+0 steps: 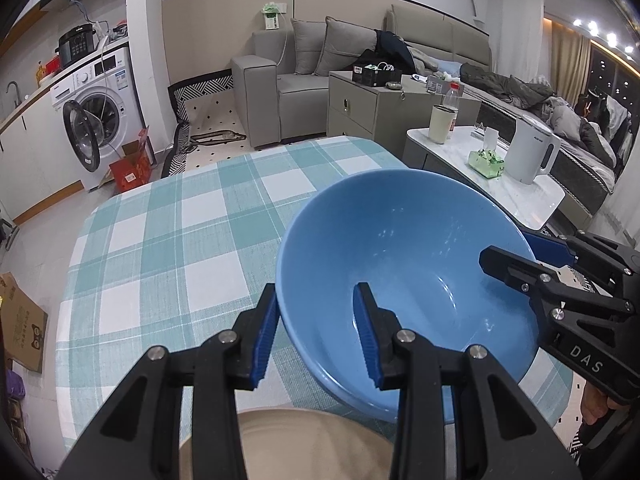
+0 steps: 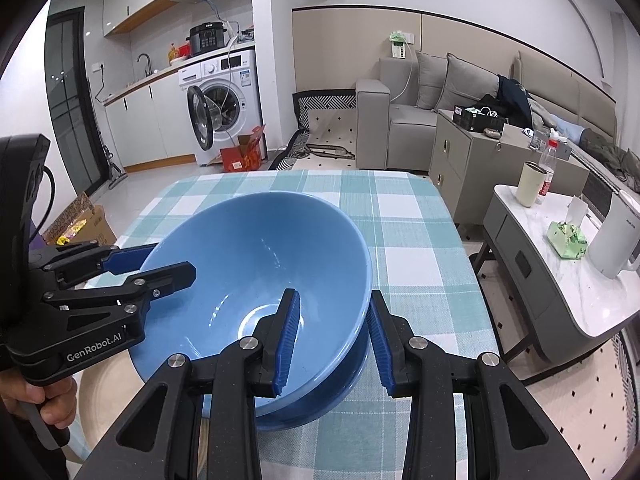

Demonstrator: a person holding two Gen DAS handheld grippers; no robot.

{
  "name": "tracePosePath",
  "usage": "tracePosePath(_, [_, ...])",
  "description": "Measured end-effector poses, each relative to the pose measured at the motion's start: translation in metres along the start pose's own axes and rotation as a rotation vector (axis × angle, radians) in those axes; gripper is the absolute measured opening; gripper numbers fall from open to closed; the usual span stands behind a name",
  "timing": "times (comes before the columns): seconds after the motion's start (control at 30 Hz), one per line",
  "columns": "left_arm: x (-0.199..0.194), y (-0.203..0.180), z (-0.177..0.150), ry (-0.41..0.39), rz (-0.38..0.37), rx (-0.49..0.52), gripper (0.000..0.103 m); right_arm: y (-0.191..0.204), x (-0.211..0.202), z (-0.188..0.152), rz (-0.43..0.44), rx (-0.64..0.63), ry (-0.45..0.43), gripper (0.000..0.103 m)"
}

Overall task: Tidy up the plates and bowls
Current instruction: 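Lift the light blue bowl with both tools and carry it over the nested blue bowls, then lower the light blue bowl into the nested blue bowls and open both tools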

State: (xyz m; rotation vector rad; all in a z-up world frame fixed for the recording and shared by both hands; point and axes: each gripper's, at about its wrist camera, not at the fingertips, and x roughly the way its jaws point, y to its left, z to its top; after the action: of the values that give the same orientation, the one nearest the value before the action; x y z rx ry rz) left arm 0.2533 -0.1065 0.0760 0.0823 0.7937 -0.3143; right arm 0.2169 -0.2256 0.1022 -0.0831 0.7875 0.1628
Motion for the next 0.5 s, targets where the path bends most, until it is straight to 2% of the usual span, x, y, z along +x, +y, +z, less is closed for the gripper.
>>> tracePosePath(0.5, [0.014, 0.0, -0.009, 0.032, 0.009, 0.002, 0.036, 0.003, 0.023, -0.009, -0.025, -0.022, 0.039, 0.035])
